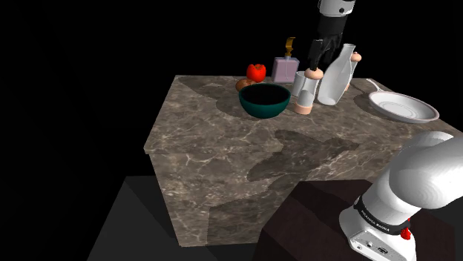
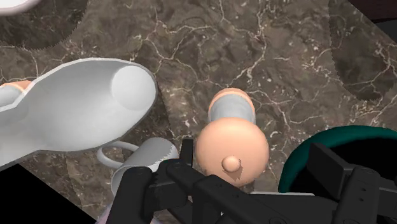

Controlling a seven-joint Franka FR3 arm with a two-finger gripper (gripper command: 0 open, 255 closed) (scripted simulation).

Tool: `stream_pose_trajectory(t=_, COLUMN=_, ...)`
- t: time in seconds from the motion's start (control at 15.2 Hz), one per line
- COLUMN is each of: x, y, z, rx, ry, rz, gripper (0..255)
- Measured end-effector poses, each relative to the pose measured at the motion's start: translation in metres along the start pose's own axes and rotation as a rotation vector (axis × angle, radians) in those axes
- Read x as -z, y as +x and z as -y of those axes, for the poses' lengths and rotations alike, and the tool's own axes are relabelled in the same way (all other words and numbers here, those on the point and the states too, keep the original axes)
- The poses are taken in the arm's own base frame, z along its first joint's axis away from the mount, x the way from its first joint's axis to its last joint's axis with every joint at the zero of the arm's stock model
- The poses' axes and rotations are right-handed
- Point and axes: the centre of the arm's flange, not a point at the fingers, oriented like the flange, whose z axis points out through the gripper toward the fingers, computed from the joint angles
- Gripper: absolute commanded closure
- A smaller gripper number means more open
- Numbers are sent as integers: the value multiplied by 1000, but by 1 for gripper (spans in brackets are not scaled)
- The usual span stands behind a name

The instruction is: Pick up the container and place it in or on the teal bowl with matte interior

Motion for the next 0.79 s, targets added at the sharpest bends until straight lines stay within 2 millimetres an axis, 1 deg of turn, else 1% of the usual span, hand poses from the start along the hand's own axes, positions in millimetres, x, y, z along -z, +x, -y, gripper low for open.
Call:
stream_pose_trajectory(t=0.13, x=-8, y=2, z=-5, rx=-7, ry=-4, rz=6, gripper=0)
stream_pose_trajectory(t=0.53, x=-39, y=3, z=-7, rx=-10, ry=-5, rz=8, gripper=0)
stream_pose_trajectory(t=0.79, x=-41, y=3, z=-6, rx=-10, ry=-5, rz=8, gripper=0)
